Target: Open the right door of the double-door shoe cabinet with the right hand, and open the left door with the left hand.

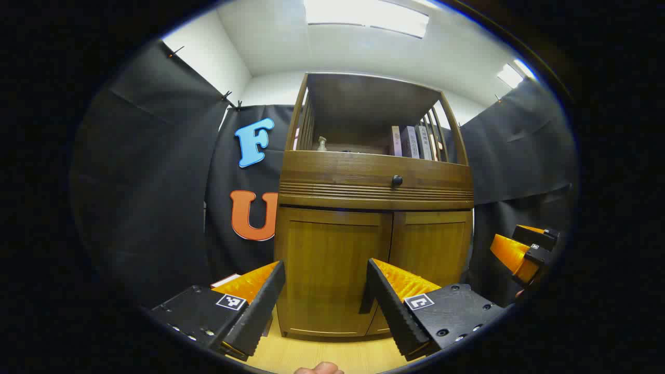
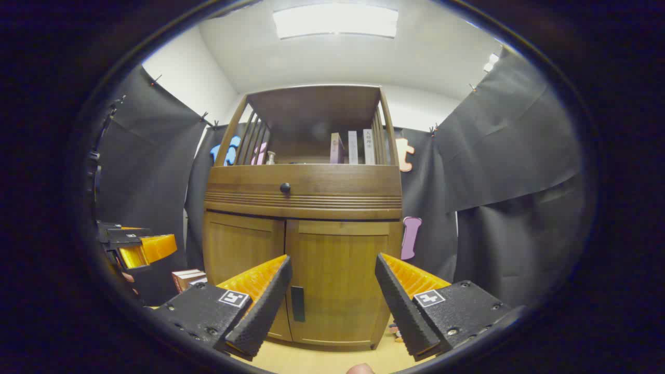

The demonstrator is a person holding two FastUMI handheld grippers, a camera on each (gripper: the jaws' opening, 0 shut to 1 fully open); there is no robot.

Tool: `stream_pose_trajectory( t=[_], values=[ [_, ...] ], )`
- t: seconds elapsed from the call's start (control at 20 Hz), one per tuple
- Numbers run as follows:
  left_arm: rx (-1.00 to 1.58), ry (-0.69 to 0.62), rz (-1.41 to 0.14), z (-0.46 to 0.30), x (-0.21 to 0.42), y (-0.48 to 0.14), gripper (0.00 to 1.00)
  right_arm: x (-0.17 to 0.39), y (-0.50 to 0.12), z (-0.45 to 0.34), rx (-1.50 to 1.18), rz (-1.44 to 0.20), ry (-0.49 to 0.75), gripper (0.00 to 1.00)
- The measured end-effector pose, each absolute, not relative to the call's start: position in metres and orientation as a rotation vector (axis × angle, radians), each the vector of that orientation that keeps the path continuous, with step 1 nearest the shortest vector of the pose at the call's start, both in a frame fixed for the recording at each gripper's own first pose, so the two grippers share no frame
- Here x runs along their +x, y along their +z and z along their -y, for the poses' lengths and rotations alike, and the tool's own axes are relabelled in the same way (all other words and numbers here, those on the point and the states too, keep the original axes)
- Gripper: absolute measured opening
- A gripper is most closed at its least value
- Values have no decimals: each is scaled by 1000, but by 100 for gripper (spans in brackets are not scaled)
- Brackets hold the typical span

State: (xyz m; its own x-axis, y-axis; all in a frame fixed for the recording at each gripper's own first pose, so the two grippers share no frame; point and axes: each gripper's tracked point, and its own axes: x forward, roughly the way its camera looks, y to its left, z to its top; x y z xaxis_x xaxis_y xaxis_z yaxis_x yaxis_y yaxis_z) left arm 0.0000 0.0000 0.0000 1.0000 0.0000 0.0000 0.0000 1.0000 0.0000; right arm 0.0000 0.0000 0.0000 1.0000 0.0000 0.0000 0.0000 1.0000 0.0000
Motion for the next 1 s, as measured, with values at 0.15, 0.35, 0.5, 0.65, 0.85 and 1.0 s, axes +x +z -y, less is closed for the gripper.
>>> stream_pose_trajectory(
  t=[0.15,0.35,0.5,0.65,0.85,1.0],
  values=[
    [3,-8,-18,10,-1,-4,95,8,-9,-4,14,-25,38,100],
    [-2,-13,-39,14,-3,-8,95,22,-22,-5,1,-89,29,100],
    [18,5,-36,6,1,-5,95,28,-18,-15,12,-84,40,100],
    [10,26,-37,-1,3,-6,95,35,-24,-23,26,-94,66,100],
    [27,59,-41,-13,6,-7,95,42,-25,-26,28,-80,71,100],
    [37,65,-49,-17,9,-11,95,45,-32,-25,25,-93,64,100]
  ],
)
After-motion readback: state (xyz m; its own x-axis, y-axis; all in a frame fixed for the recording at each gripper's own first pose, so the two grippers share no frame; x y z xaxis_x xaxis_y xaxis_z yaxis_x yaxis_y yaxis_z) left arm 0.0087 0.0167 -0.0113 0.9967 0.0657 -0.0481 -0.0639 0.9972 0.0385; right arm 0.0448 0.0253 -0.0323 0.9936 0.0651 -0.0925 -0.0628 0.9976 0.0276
